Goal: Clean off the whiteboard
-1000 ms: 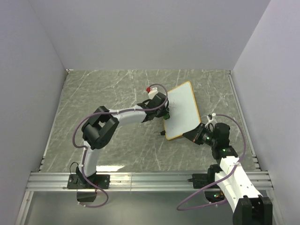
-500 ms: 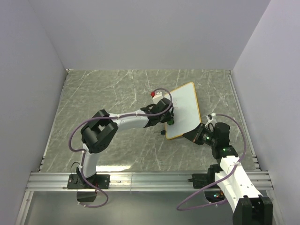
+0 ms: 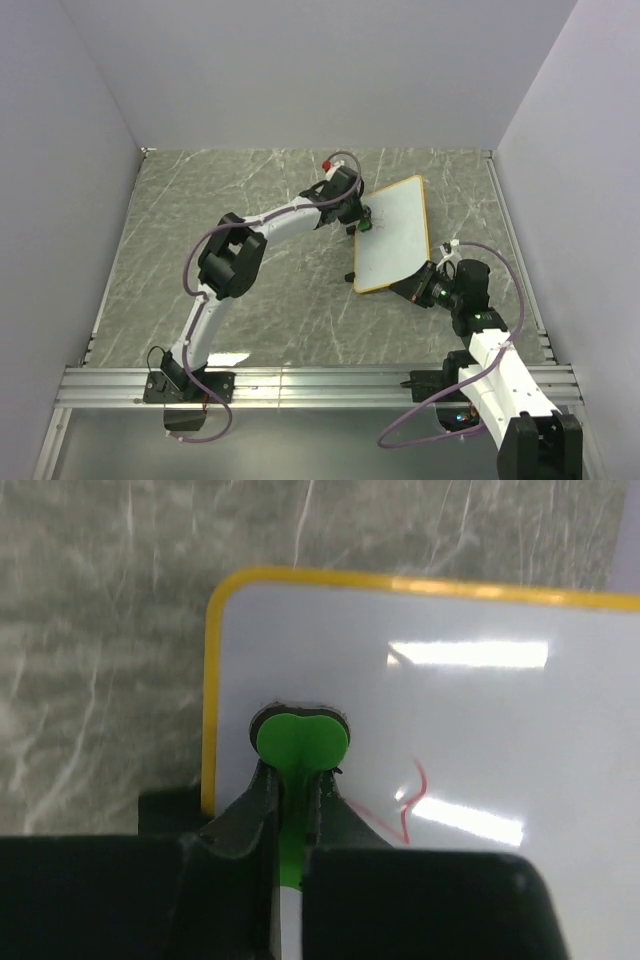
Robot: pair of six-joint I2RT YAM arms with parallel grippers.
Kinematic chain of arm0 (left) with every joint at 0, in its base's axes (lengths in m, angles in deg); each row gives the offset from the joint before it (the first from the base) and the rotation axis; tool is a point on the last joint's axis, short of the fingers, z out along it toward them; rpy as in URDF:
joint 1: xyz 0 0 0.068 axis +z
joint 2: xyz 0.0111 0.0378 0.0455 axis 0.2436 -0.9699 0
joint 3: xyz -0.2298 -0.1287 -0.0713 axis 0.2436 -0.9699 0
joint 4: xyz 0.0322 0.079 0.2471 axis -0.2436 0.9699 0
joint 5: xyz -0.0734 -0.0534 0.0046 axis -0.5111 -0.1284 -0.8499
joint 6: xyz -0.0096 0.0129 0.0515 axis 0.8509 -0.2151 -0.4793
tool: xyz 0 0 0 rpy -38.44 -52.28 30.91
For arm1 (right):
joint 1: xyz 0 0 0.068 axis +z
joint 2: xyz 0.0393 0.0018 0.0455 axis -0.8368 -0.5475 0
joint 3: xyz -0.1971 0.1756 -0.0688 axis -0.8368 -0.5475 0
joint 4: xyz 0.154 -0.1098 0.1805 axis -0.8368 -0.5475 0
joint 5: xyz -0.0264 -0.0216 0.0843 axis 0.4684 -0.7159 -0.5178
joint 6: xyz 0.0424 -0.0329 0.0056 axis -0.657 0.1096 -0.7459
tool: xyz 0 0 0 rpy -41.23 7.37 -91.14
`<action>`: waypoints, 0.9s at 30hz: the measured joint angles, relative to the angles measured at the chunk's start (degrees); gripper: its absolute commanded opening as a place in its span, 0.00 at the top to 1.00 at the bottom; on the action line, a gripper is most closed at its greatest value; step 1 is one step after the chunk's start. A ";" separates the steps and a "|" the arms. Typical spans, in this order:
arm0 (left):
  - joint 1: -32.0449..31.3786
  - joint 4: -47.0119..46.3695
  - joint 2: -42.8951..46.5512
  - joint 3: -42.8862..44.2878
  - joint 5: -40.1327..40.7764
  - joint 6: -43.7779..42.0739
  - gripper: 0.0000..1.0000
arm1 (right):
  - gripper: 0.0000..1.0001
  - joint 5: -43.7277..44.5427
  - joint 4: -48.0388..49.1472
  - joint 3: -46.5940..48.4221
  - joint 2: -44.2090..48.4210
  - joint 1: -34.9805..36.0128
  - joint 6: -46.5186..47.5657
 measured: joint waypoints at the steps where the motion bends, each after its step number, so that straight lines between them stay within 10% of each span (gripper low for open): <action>1: 0.68 0.44 -1.40 2.29 -0.63 -0.46 1.00 | 1.00 0.00 0.00 0.00 -0.04 0.00 0.02; 27: -4.87 0.94 0.76 5.33 -9.33 -3.37 1.00 | 1.00 -0.42 -1.88 2.62 -3.54 0.37 0.02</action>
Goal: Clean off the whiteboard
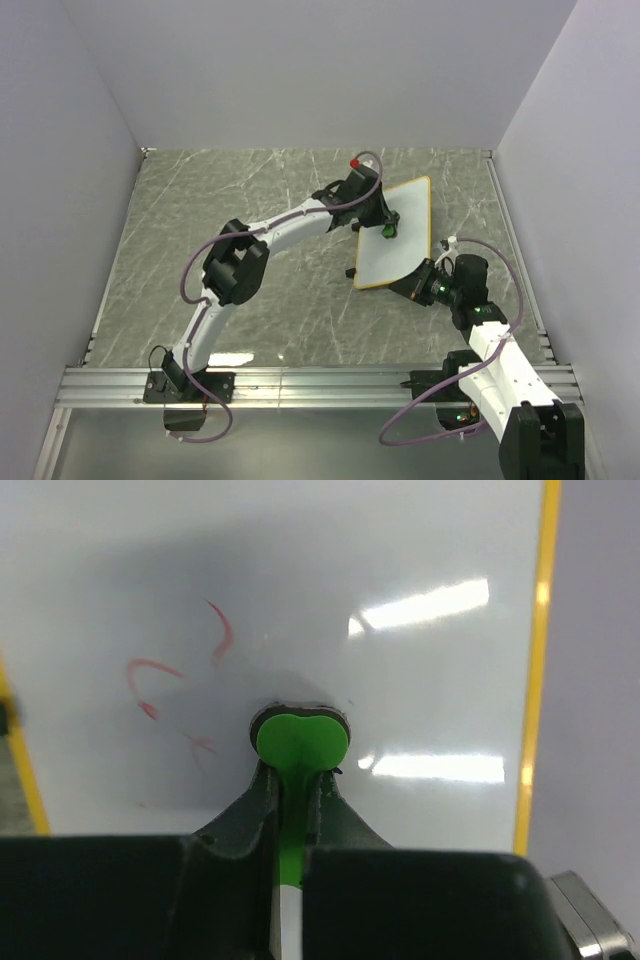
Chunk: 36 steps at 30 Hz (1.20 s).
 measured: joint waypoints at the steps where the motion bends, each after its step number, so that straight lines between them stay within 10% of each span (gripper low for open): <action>1: 0.61 0.55 -0.70 0.94 -0.28 -0.13 1.00 | 1.00 0.00 -0.02 0.00 -0.02 0.00 0.02; 11: 9.46 7.85 -12.26 11.78 -3.04 -2.27 1.00 | 1.00 0.11 -0.26 0.74 -0.70 0.24 0.31; 36: 4.94 0.85 -11.06 20.52 -17.00 -4.90 1.00 | 1.00 -0.35 1.01 2.29 -5.11 1.03 0.02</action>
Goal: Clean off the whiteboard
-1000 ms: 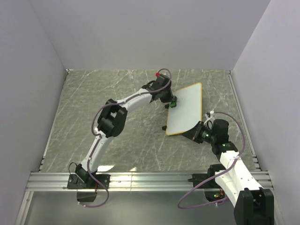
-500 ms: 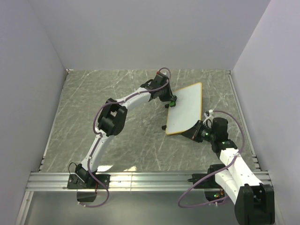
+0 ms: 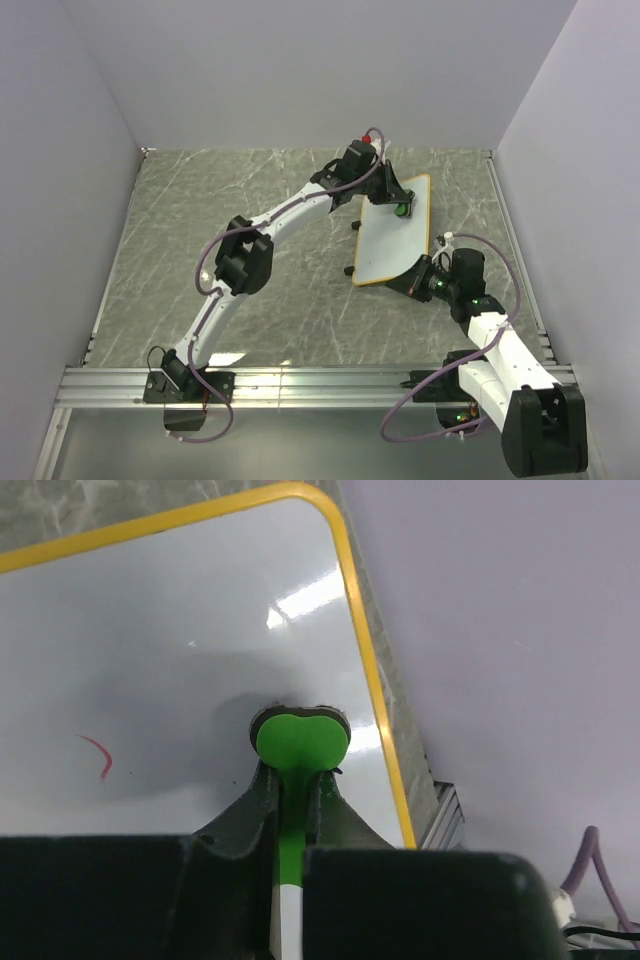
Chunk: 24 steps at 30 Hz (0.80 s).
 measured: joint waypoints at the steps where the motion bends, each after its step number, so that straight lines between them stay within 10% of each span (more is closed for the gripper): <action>1: 0.00 -0.48 -0.04 0.22 -0.24 0.48 1.00 | 1.00 0.04 -0.02 0.00 0.00 0.02 0.00; 24: 6.78 7.26 -6.19 -1.60 6.05 -1.44 1.00 | 1.00 2.21 0.31 0.31 0.17 1.92 -1.53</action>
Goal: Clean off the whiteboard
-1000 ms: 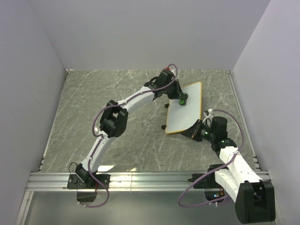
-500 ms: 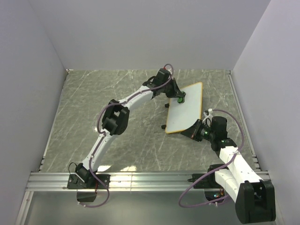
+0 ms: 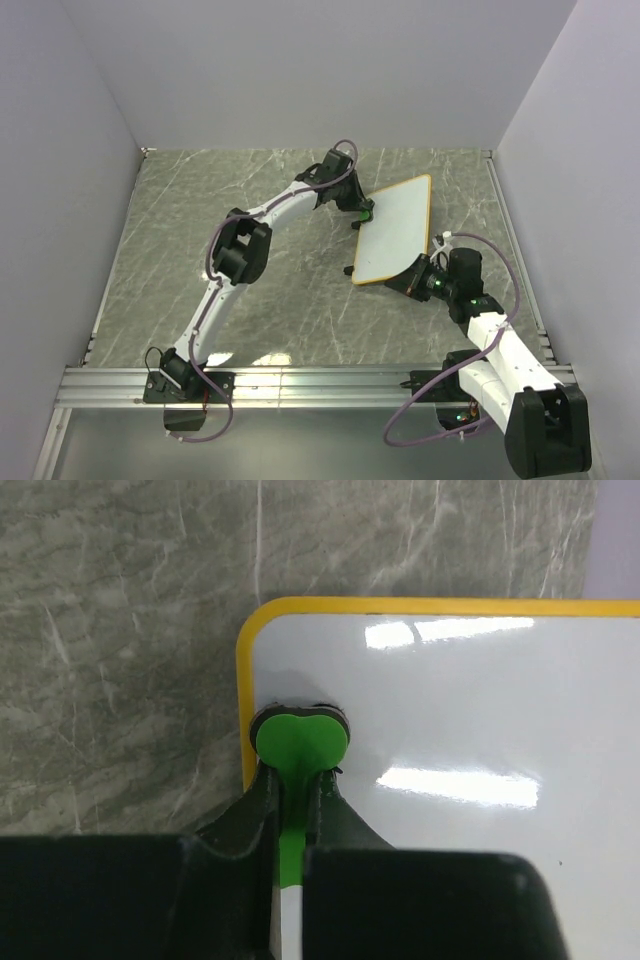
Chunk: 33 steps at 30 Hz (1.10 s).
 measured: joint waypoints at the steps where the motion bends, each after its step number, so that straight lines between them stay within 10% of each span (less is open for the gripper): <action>1: -0.11 -0.55 0.46 -0.66 0.07 -0.48 1.00 | 1.00 0.13 0.02 0.00 0.04 0.15 -0.11; 18: -13.20 -6.32 27.82 -38.73 13.53 0.09 1.00 | 1.00 0.46 0.07 0.52 -1.03 1.36 -1.01; 33: -17.84 -7.10 33.00 -44.92 18.80 8.09 1.00 | 1.00 2.75 -3.04 0.50 2.32 1.36 -1.44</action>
